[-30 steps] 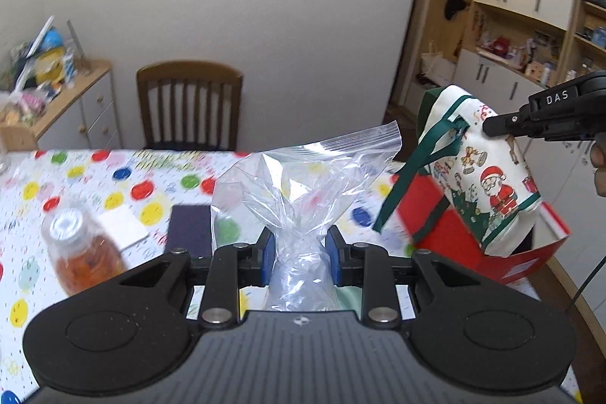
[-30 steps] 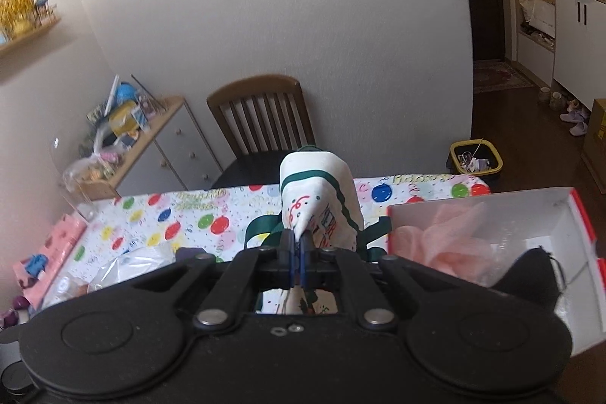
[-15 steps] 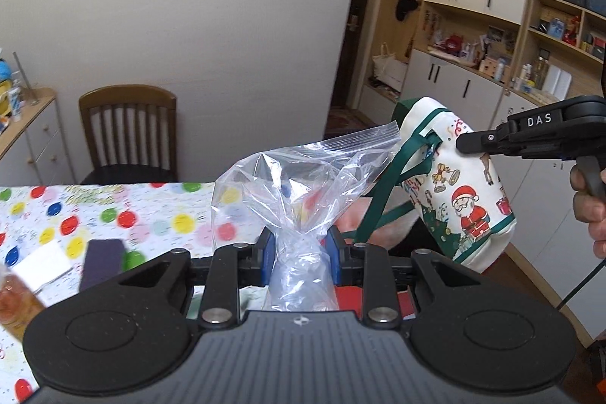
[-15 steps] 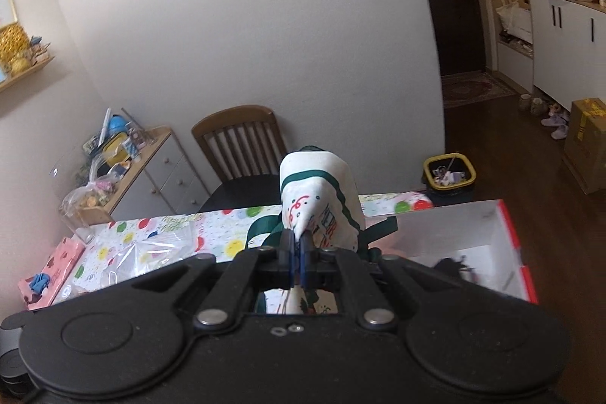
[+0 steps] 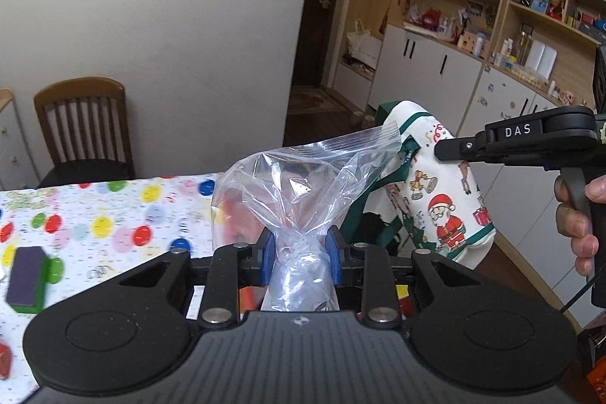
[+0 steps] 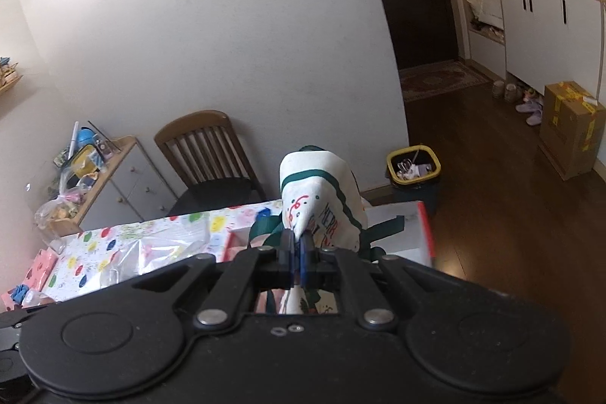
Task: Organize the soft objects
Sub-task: 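Lift and carry the tote bag and plastic bag with both grippers over the shoebox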
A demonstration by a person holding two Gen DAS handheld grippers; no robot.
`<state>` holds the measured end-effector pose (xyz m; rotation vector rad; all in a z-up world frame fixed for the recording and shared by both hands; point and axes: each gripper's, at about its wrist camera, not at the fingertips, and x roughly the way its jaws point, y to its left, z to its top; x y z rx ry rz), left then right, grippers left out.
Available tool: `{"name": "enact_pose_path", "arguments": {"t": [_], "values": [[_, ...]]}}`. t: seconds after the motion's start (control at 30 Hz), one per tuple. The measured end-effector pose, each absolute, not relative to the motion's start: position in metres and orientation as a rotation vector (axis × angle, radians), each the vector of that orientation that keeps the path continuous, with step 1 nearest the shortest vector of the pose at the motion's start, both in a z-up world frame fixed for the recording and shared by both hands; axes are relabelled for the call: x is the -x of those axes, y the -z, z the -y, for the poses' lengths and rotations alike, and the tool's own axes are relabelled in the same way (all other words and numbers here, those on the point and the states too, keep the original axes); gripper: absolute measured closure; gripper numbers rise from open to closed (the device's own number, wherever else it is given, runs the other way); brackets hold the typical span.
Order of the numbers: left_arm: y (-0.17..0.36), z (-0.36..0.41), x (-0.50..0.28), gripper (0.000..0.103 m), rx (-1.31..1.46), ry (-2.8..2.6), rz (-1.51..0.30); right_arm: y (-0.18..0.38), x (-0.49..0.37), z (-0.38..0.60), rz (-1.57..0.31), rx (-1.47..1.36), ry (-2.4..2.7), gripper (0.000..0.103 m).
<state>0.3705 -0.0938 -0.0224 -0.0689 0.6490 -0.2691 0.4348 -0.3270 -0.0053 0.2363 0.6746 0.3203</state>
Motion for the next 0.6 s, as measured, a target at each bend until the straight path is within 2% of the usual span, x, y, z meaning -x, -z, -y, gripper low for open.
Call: {"name": "enact_pose_path", "arguments": {"t": [0.6], "values": [[0.084, 0.151, -0.45, 0.076, 0.022, 0.212, -0.757, 0.065, -0.487, 0.352, -0.767, -0.213, -0.305, 0.101]]}}
